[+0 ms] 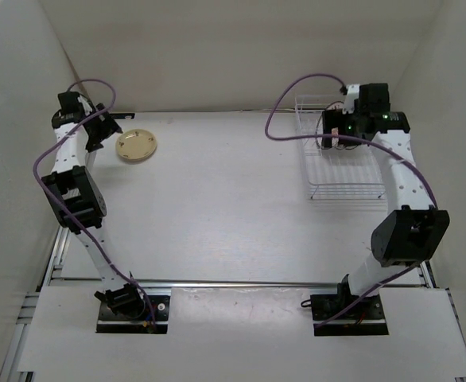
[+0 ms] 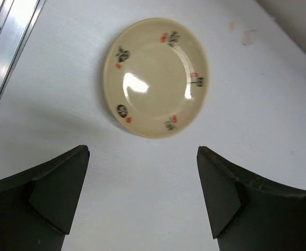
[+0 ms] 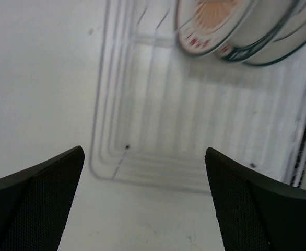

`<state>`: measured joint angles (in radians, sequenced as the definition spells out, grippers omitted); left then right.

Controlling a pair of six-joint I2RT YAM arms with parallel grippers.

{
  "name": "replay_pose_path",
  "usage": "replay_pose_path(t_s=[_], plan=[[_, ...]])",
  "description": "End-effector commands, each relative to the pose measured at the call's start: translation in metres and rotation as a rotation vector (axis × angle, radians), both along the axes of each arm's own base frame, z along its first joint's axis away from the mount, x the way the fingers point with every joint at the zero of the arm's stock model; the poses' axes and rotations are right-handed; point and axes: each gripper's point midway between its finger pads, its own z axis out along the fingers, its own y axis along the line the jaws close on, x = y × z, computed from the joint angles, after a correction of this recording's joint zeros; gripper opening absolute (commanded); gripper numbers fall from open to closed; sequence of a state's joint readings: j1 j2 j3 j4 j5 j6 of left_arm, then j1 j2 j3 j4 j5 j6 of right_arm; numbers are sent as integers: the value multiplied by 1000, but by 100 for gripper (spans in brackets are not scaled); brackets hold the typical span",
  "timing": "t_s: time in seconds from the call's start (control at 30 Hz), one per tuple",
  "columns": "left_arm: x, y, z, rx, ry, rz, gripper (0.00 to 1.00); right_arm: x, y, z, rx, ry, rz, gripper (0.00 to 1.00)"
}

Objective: Unload the plates from the dish rack

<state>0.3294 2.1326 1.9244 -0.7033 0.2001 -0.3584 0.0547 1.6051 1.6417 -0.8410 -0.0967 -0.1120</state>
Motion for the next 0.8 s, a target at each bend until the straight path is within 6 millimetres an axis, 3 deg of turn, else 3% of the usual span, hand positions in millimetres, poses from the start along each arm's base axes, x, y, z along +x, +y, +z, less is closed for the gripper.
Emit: replay_pose_path(t_s=[0.0,0.03,0.1,0.13,0.3,0.37,0.47,0.77], plan=[[-6,-27,86,113,-154,-85,96,53,-46,50,-70,-198,-196,100],[-8,-41,104,130,-191,-116,97,62,-49,45,-84,-194,-210,100],[-12,-59,119,149,-224,-183,97,72,-56,49,-92,-212,-229,100],[-16,-78,132,150,-255,-240,97,77,-63,41,-104,-196,-249,98],[-38,-141,161,110,-351,-488,98,98,-68,28,-104,-180,-254,92],[-49,-153,170,97,-372,-542,99,109,-65,24,-94,-179,-244,87],[-59,-160,164,83,-365,-589,99,124,-64,17,-87,-176,-237,78],[-88,-179,164,20,-371,-701,99,150,-72,-11,-110,-151,-237,70]])
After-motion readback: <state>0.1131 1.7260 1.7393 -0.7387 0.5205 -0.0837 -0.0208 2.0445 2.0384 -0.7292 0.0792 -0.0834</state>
